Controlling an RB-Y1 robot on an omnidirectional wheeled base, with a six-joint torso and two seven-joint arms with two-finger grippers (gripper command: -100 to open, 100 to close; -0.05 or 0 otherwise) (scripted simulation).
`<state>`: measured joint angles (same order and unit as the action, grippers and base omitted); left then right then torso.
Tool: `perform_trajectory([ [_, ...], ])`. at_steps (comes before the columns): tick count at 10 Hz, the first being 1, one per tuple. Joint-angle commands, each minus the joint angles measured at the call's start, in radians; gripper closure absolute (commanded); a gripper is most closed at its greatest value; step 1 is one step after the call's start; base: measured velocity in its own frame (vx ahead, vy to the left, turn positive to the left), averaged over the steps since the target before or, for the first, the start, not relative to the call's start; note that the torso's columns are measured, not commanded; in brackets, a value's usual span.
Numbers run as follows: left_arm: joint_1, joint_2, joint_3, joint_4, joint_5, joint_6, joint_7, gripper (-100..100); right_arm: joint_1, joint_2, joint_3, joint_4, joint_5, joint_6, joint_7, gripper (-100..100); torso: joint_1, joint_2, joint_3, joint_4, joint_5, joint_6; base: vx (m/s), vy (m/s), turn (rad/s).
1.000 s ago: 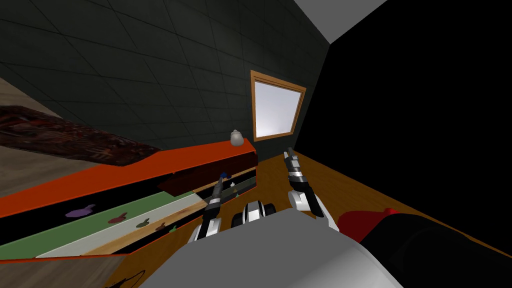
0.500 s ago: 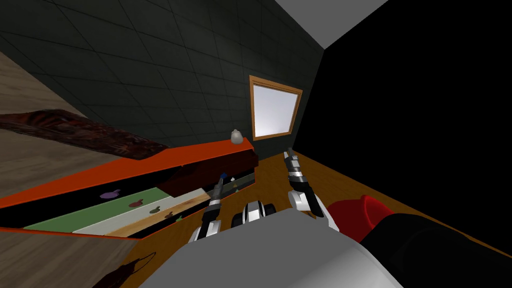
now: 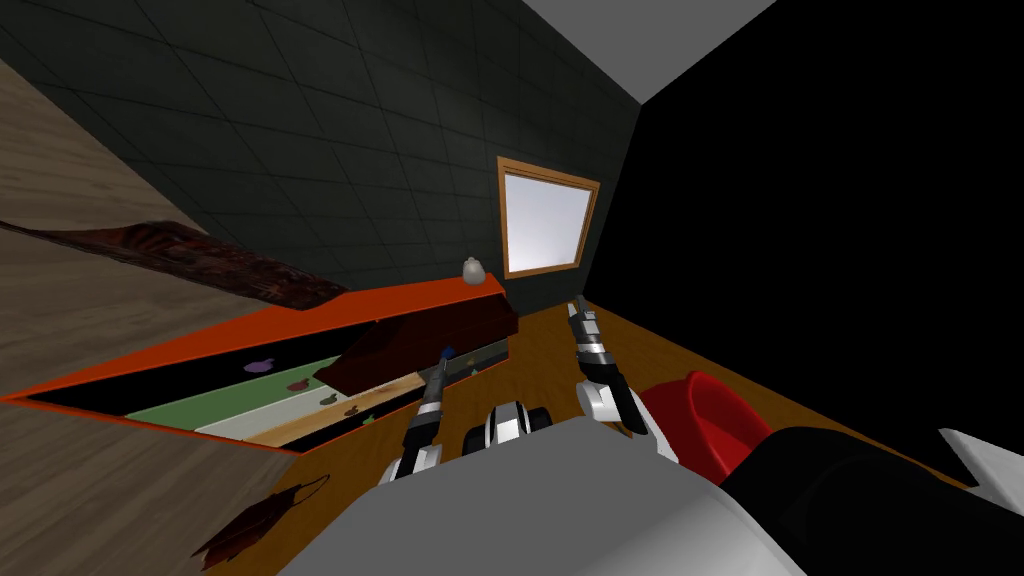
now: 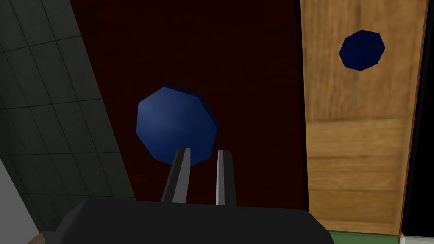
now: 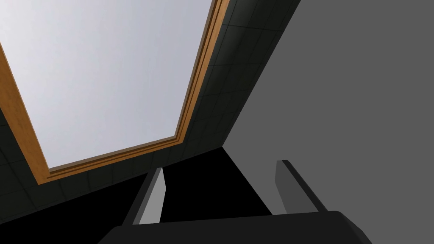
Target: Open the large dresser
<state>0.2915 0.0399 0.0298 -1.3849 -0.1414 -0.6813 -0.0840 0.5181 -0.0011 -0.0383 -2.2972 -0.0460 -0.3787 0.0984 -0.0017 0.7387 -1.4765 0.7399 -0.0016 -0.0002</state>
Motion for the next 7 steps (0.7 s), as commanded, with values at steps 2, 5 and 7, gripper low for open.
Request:
perform_trajectory([
  [2, -0.004, 0.008, -0.003, -0.044, -0.001, 0.042, 0.011, -100, 0.000, 0.000, 0.000, 0.000, 0.000, 0.000, 0.000, 0, 0.000, 0.004, 0.003, 0.001, 0.000, 0.000, -0.148, -0.034, 0.008],
  [5, -0.018, 0.016, -0.001, -0.079, 0.000, 0.091, 0.020, -100, 0.000, 0.000, 0.000, 0.000, 0.000, 0.000, 0.000, 0, 0.003, -0.007, -0.003, -0.003, 0.002, 0.000, -0.017, -0.002, -0.003],
  [7, -0.033, 0.024, 0.000, -0.115, 0.001, 0.140, 0.029, -100, 0.000, 0.000, 0.000, 0.000, 0.000, 0.000, 0.000, 0, 0.002, -0.001, 0.000, -0.002, 0.001, 0.000, -0.034, -0.004, -0.002],
])
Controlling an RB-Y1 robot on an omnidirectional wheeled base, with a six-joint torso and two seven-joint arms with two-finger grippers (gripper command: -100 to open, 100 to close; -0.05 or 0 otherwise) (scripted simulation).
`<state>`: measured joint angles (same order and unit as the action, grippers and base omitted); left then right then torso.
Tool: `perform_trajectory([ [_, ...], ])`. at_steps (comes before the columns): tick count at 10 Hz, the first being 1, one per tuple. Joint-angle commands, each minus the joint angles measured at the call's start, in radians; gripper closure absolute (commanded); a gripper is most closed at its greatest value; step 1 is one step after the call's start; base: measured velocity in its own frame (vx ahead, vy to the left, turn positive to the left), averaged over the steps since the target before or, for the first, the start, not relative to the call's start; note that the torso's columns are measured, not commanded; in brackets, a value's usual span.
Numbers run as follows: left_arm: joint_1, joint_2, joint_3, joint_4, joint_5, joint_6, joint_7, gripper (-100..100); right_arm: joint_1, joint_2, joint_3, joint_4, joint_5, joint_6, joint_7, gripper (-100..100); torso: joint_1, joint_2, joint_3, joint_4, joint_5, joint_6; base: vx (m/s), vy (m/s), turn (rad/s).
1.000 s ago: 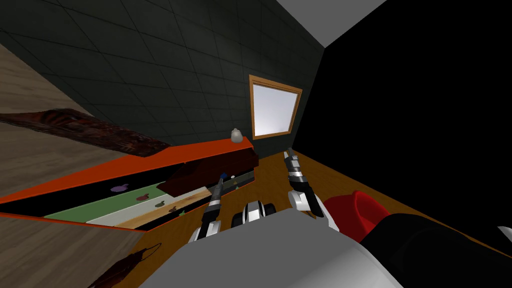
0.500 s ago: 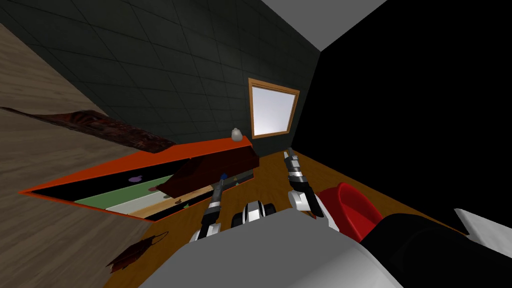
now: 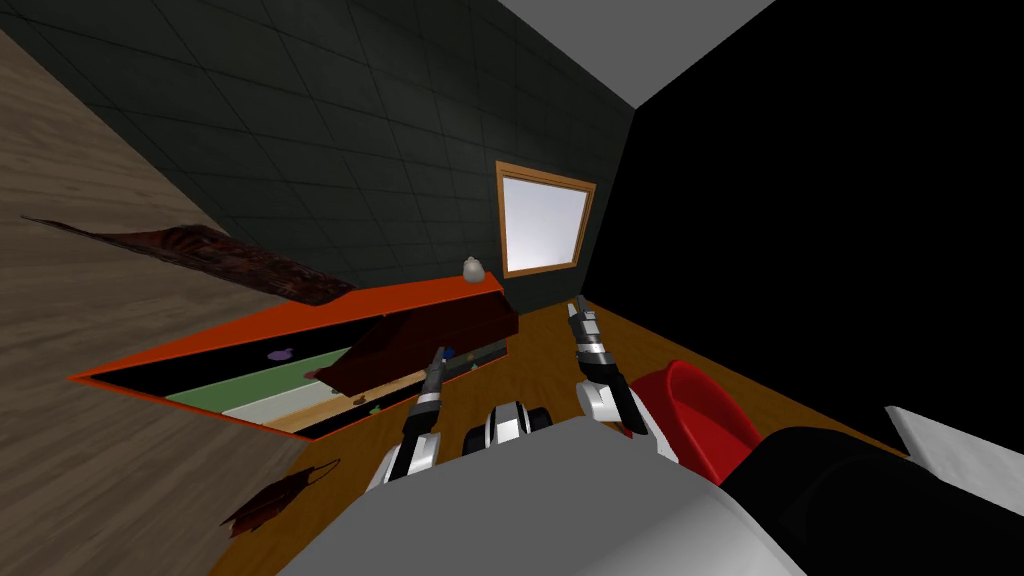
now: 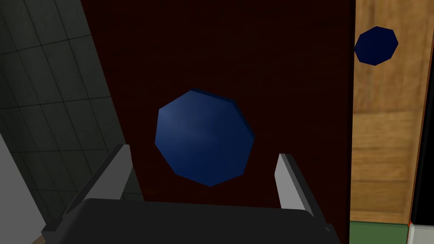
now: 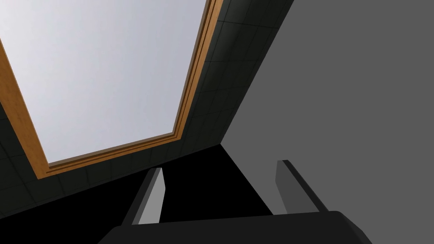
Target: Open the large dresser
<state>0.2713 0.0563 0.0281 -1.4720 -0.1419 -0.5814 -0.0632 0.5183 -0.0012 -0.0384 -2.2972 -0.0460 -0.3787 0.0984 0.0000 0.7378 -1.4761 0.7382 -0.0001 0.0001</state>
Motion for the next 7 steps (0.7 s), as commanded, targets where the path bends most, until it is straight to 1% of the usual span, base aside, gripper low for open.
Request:
perform_trajectory([
  [1, -0.020, 0.012, 0.003, -0.045, 0.002, 0.065, 0.013, -100, 0.000, 0.000, 0.000, 0.000, 0.000, 0.000, 0.000, 0, 0.000, 0.002, 0.001, 0.000, 0.000, 0.000, -0.046, -0.003, -0.003],
  [4, -0.041, 0.023, 0.005, -0.098, 0.003, 0.139, 0.026, -100, 0.000, 0.000, 0.000, 0.000, 0.000, 0.000, 0.000, 0, 0.000, 0.000, 0.000, 0.000, 0.000, 0.000, -0.053, -0.007, -0.003],
  [5, -0.036, 0.021, 0.005, -0.083, 0.003, 0.117, 0.022, -100, 0.000, 0.000, 0.000, 0.000, 0.000, 0.000, 0.000, 0, 0.000, 0.000, 0.000, 0.000, 0.000, 0.000, -0.022, -0.004, -0.002],
  [6, -0.036, 0.021, 0.005, -0.085, 0.003, 0.122, 0.023, 0, 0.000, 0.000, 0.000, 0.000, 0.000, 0.000, 0.000, 0, 0.000, -0.001, -0.001, 0.000, 0.000, 0.000, 0.000, 0.000, 0.000],
  [7, -0.036, 0.021, 0.005, -0.084, 0.003, 0.122, 0.023, 0, 0.000, 0.000, 0.000, 0.000, 0.000, 0.000, 0.000, 0, 0.000, -0.001, -0.001, 0.000, 0.000, 0.000, 0.000, 0.000, 0.000],
])
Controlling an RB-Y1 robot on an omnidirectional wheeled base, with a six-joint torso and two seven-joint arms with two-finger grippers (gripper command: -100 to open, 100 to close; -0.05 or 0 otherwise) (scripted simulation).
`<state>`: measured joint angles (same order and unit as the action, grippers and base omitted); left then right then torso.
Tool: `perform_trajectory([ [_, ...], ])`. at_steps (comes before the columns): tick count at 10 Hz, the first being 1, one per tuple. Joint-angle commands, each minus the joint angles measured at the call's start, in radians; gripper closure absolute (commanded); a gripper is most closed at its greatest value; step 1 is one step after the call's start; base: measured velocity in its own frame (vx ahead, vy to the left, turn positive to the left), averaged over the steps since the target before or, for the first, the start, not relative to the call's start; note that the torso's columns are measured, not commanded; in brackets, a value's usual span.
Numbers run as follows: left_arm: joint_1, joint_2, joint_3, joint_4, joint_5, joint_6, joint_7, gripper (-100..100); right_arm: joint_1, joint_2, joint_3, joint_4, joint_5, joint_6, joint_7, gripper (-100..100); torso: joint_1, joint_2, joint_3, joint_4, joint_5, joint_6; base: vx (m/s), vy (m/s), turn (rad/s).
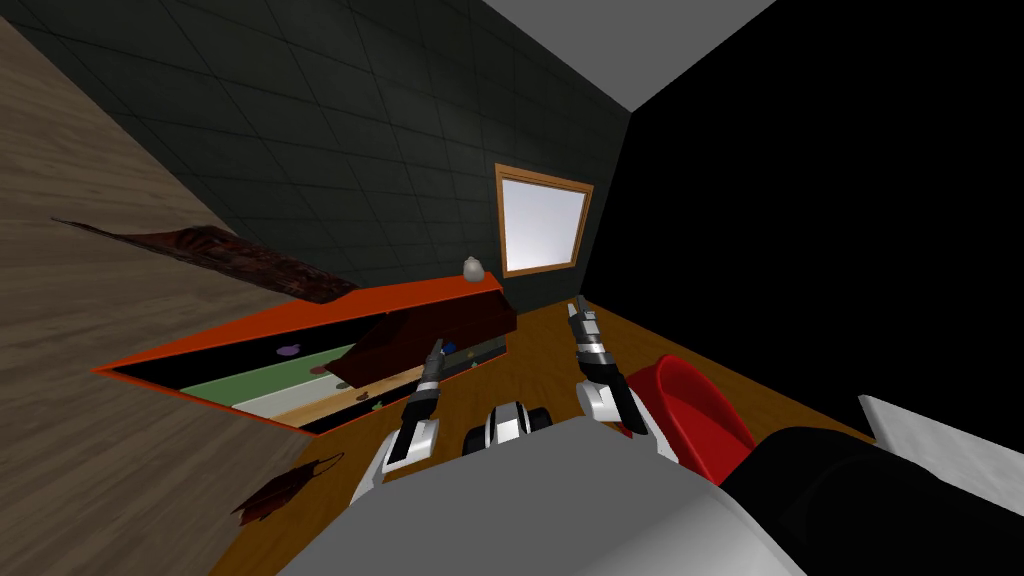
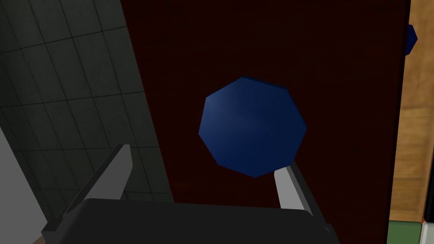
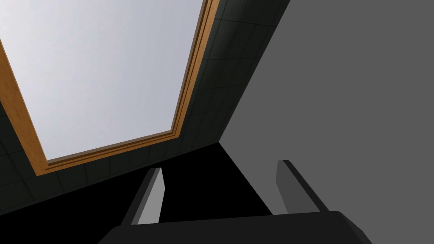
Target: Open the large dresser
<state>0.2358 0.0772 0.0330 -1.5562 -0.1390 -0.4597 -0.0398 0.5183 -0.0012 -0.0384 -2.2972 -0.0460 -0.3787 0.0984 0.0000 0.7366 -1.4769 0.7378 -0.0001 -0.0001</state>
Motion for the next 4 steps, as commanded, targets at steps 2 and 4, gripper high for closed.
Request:
perform_trajectory([
  [2, 0.000, 0.000, 0.000, 0.000, 0.000, 0.000, 0.000, 0, 0.000, 0.000, 0.000, 0.000, 0.000, 0.000, 0.000, 0, 0.000, 0.001, 0.001, 0.000, 0.000, 0.000, 0.000, 0.000, 0.000],
  [4, 0.000, 0.000, 0.000, 0.000, 0.000, 0.000, 0.000, 0, 0.000, 0.000, 0.000, 0.000, 0.000, 0.000, 0.000, 0, 0.000, 0.002, 0.001, 0.000, 0.000, 0.000, 0.000, 0.000, 0.000],
])
